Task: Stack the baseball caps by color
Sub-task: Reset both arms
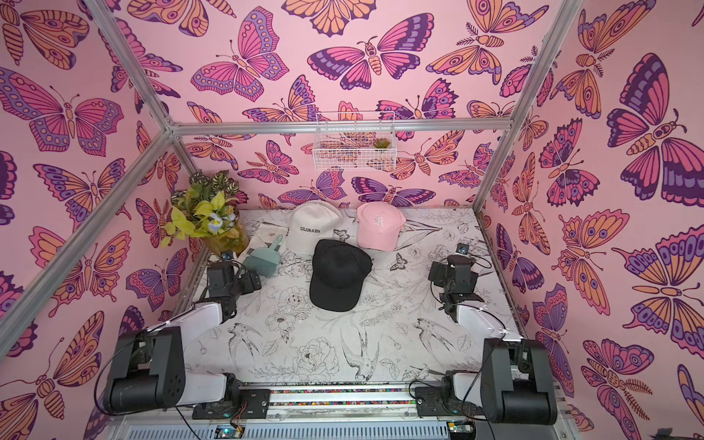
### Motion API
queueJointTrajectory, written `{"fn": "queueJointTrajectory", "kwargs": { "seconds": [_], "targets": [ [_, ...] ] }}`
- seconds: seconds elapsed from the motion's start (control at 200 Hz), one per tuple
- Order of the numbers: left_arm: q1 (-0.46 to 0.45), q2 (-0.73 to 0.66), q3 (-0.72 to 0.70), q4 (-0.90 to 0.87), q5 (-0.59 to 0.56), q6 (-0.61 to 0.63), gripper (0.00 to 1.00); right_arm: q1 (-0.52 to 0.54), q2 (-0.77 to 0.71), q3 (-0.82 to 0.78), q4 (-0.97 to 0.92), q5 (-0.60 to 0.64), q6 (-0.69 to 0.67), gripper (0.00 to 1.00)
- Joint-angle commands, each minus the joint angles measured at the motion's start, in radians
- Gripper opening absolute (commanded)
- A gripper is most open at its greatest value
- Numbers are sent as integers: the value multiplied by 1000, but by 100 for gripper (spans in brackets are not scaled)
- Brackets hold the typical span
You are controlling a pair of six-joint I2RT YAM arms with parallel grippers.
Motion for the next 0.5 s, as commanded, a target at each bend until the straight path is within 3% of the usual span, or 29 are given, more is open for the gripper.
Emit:
{"fn": "queueJointTrajectory", "kwargs": {
  "seconds": [0.0, 0.09, 0.165, 0.225, 0.305, 0.37, 0.436, 0.496],
  "targets": [
    [6, 27, -44, 260, 102, 51, 100, -6, 32, -35, 135, -29, -51, 99],
    [25, 62, -32, 275, 167, 45, 100, -6, 63, -63, 222, -90, -58, 99],
    [21, 102, -66, 386, 243, 83, 100, -6, 70, -59, 246, -135, -71, 99],
    [6, 87, -104, 403, 215, 94, 100, -6, 75, -75, 300, -154, -72, 99],
    [-4, 160, -224, 737, 203, 99, 100, -5, 77, -92, 345, -184, -75, 99],
    [-8, 106, -179, 565, 77, 49, 100, -4, 83, -113, 397, -200, -86, 99],
    [-28, 147, -186, 663, 23, 61, 100, -4, 102, -136, 470, -223, -104, 99],
    [-30, 122, -170, 585, 21, 55, 100, -1, 129, -141, 498, -241, -113, 99]
  ]
}}
